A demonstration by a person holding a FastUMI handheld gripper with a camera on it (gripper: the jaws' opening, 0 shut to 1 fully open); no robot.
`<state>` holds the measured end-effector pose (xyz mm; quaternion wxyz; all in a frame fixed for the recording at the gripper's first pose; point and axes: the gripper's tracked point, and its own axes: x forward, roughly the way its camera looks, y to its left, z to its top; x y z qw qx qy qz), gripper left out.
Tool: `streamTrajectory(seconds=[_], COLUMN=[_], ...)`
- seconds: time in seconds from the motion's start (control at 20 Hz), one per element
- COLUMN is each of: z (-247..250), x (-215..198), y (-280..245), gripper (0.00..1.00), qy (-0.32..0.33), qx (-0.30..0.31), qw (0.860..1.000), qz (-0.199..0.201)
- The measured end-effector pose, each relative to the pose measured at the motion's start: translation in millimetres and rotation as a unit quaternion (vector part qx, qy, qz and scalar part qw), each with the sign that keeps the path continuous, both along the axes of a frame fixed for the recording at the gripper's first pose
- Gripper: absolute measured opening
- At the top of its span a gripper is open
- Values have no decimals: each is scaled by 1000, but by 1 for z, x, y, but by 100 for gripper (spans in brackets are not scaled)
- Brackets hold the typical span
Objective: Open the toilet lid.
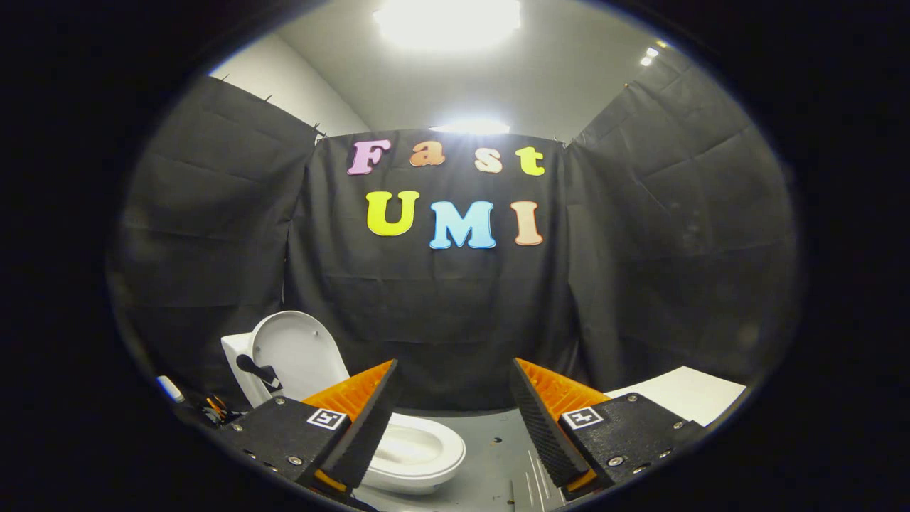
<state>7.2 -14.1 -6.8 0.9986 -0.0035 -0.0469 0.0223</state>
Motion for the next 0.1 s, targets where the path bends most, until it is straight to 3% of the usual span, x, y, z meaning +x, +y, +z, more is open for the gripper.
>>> streamTrajectory(seconds=[0.1], z=[-6], x=[3], y=[-5], gripper=[94], qy=[4], qx=[0], qw=[1000], qz=[-6])
